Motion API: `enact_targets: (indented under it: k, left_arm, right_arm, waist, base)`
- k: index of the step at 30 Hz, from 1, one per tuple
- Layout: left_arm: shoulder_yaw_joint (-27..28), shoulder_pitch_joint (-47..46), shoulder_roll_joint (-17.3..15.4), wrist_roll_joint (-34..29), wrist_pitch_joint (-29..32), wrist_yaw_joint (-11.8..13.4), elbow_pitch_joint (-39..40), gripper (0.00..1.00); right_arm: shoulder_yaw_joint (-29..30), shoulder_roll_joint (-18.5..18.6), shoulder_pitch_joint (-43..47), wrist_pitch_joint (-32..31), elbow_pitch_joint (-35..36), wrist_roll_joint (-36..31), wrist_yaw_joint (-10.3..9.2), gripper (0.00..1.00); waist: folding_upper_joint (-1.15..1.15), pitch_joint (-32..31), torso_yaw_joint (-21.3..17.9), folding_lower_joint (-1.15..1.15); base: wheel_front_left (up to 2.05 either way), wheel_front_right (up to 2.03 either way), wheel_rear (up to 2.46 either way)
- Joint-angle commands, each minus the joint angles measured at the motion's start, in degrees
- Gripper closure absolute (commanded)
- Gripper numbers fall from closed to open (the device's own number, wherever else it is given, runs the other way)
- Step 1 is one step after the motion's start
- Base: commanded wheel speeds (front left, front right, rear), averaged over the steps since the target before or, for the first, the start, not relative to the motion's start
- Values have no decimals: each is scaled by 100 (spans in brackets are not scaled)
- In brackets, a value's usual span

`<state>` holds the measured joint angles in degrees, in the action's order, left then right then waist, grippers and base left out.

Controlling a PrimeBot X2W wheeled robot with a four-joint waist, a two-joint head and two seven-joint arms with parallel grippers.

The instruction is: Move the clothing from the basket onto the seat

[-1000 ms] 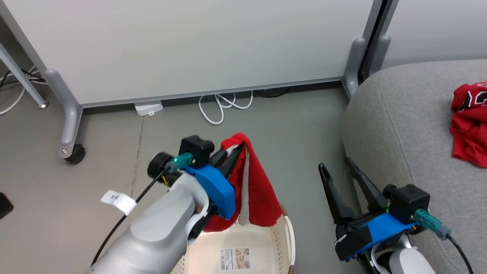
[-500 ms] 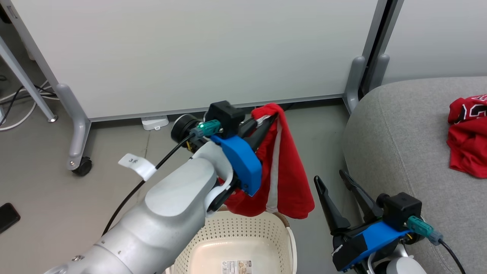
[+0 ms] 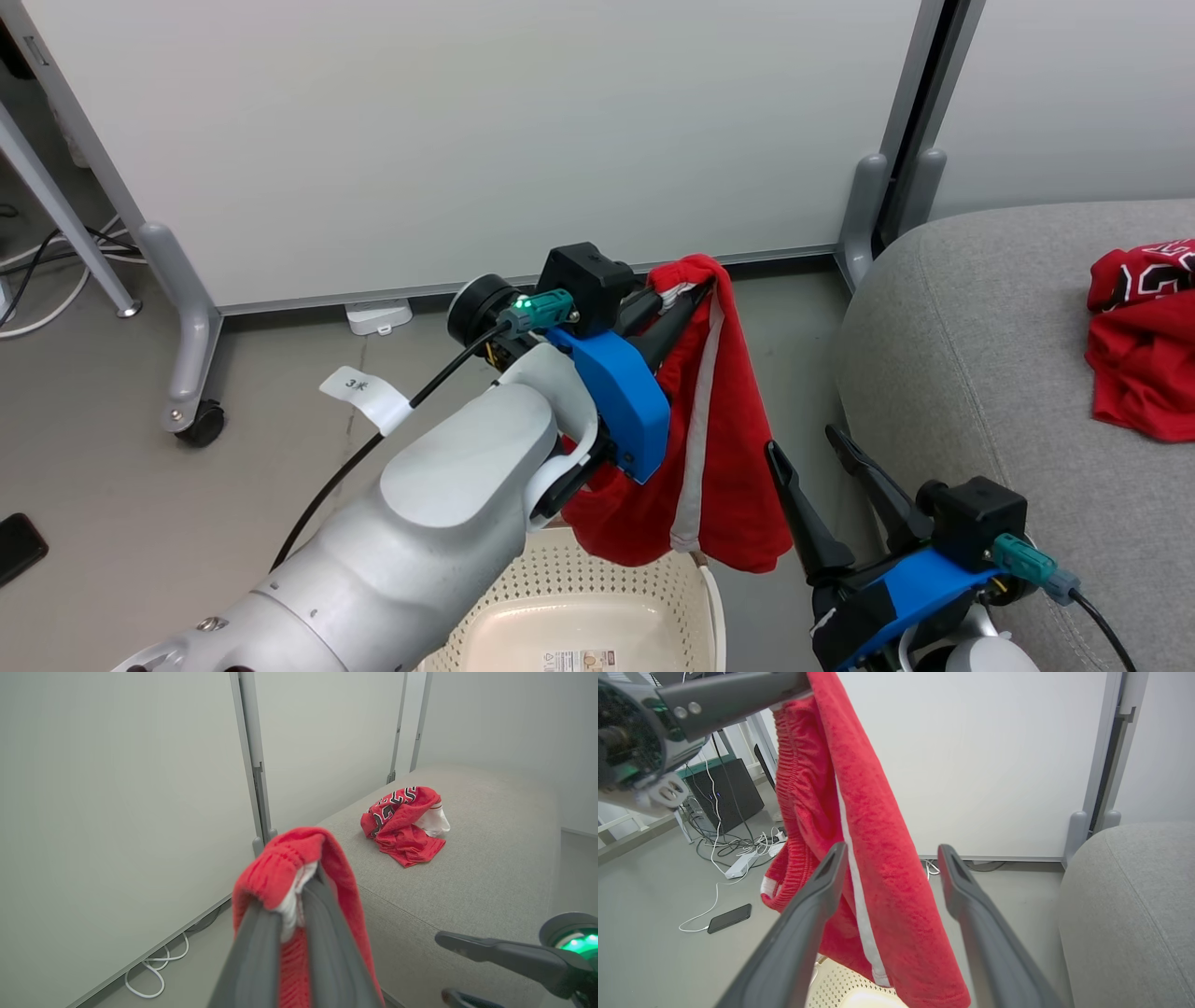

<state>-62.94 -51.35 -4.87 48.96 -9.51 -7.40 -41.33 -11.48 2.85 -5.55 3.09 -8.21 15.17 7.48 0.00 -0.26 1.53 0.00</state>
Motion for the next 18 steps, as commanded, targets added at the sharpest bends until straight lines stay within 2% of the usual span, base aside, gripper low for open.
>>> enact_targets:
  k: [1, 10, 18]
  left_arm:
    - [-10, -14, 15, 49, -29, -10, -19, 100]
    - [-59, -106, 44, 78, -65, -10, -20, 100]
    - [-154, -200, 71, 86, -79, -10, 5, 100]
  right_arm:
    - [-12, 7, 84, -34, 24, -38, 3, 0]
    - [-143, 7, -368, -217, -360, -251, 3, 0]
    - [-326, 7, -1319, -140, -1538, -326, 3, 0]
  waist:
    - [0, 4, -7, 0]
    - [0, 86, -16, 0]
    - [0, 226, 32, 0]
  base:
    - [0, 0, 0]
    - [0, 0, 0]
    - [0, 0, 0]
